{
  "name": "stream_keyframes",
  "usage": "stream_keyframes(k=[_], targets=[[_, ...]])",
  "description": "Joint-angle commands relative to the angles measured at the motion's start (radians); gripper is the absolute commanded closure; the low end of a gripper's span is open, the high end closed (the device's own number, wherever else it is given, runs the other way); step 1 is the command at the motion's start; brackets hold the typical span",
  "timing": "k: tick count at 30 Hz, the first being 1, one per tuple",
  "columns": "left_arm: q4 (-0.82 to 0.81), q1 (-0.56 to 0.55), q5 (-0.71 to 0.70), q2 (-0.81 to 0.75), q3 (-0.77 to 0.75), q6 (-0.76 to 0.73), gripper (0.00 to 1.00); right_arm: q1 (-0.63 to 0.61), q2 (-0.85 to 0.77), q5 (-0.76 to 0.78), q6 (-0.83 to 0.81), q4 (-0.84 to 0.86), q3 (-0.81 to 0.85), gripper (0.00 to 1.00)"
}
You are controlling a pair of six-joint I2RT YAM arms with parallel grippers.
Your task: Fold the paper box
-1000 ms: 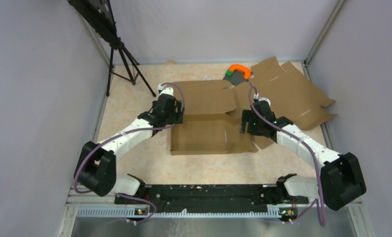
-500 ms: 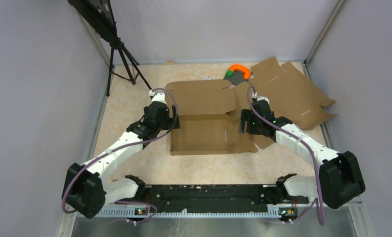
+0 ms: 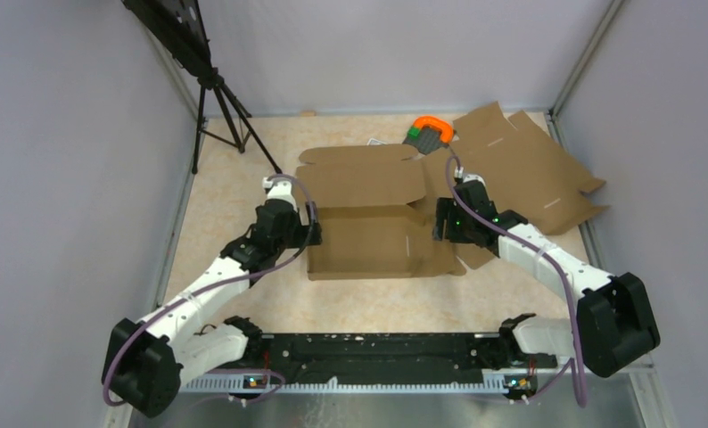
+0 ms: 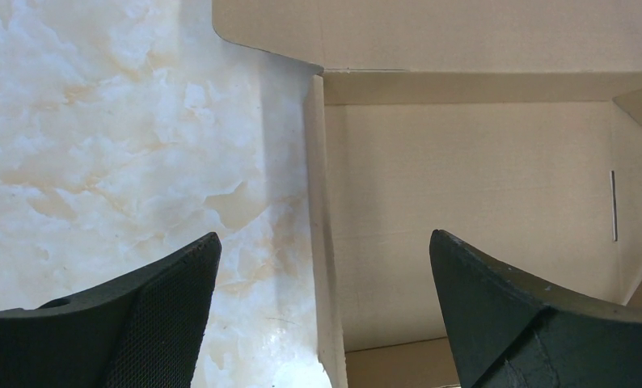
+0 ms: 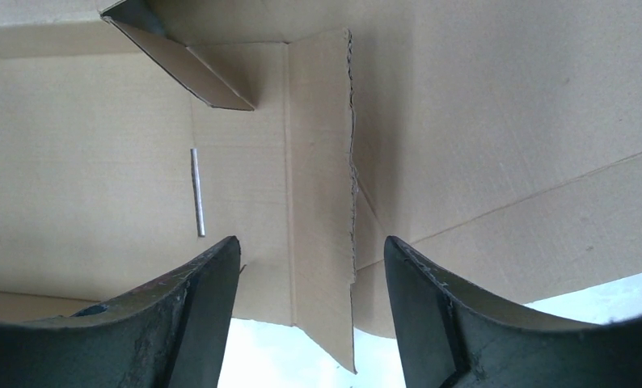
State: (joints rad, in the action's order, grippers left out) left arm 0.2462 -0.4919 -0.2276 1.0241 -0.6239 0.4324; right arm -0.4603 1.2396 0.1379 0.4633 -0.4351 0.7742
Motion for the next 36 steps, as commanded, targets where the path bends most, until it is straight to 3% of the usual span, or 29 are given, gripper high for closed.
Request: stream_keyframes(k=[1, 4, 12, 18, 21, 24, 27, 36], targets=[[-0.052, 0.000, 0.018, -0.037, 0.029, 0.018, 0.01, 0.006, 0.000, 0.003, -0.009, 0.023, 0.012, 0.37], [-0.052, 0.001, 0.035, -0.031, 0.034, 0.012, 0.01, 0.006, 0.009, -0.012, -0.009, 0.025, 0.016, 0.45], [-0.060, 0.000, 0.083, 0.033, 0.023, 0.008, 0.02, 0.006, 0.026, -0.025, -0.022, 0.046, -0.001, 0.46], [-0.054, 0.002, 0.028, 0.056, 0.013, 0.057, 0.01, 0.006, 0.047, -0.022, -0.033, 0.043, 0.006, 0.49], [-0.071, 0.001, 0.060, 0.059, 0.014, 0.052, 0.02, 0.006, 0.050, -0.024, -0.033, 0.056, 0.001, 0.61], [-0.081, 0.002, 0.101, 0.087, 0.002, 0.047, 0.02, 0.005, 0.053, -0.034, -0.038, 0.058, 0.003, 0.82], [-0.079, 0.001, 0.127, 0.134, -0.009, 0.040, 0.02, 0.006, 0.047, -0.037, -0.049, 0.058, 0.011, 0.97], [-0.071, 0.002, 0.179, 0.206, -0.042, 0.034, 0.03, 0.005, -0.004, -0.051, -0.081, 0.000, 0.065, 1.00]])
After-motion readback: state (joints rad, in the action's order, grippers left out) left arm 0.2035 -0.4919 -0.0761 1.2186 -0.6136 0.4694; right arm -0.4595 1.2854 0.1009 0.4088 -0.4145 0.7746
